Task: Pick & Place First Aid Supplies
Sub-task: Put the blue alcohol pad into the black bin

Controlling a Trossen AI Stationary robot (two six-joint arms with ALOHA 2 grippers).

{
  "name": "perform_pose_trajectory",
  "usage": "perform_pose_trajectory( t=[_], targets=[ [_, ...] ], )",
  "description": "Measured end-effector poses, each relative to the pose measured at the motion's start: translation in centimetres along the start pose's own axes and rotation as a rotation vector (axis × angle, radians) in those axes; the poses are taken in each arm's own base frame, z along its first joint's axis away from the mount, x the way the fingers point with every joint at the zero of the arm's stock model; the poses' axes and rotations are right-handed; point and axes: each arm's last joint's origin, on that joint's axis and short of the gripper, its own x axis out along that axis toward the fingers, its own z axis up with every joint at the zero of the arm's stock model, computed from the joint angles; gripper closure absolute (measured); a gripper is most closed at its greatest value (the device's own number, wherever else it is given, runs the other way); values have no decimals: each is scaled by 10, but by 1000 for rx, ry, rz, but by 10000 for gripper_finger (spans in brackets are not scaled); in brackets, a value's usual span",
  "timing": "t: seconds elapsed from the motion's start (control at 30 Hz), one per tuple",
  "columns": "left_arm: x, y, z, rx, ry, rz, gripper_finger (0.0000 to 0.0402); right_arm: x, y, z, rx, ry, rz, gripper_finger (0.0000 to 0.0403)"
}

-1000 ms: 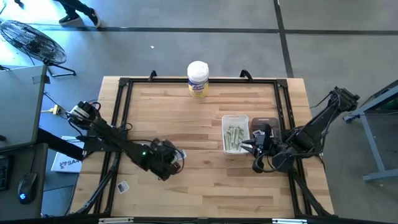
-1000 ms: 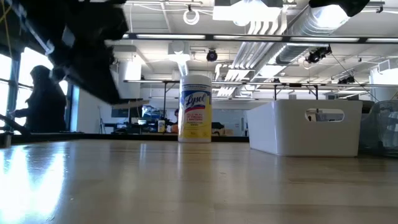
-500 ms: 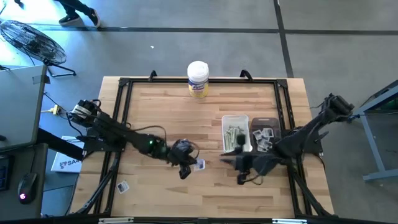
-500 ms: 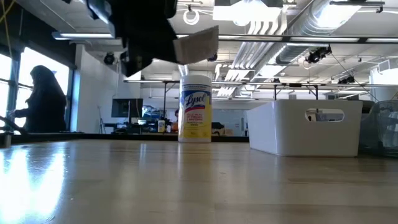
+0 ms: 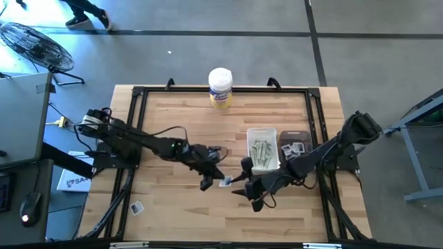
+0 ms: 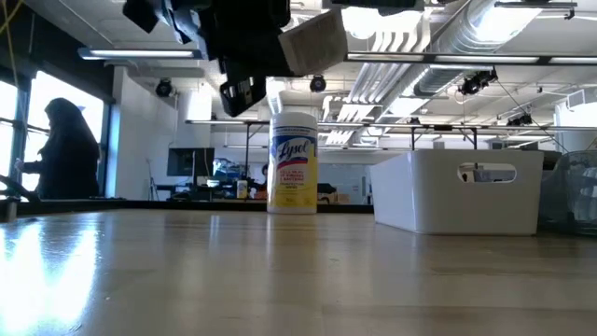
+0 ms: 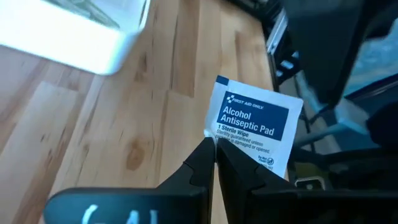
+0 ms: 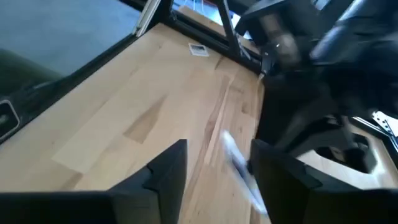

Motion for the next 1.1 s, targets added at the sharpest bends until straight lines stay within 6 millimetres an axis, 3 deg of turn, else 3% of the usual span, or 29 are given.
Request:
perform_pose_trajectory(
  t=[0.3,0.53,0.8,1.1],
  targets=[
    [-2,3,10,-4,-46,-72,386,5,-10,-7,-20,59,-58,234],
    [-2,2,11,-20,-57,-67,386,7,-15,-10,3,64,-73,290],
    [-2,4,12,-23,-95,-17,386,7,-15,-10,7,62,-74,392],
    [-2,4,14,0,-113,4,382,7,-16,-10,75,64,-98,400]
  ],
)
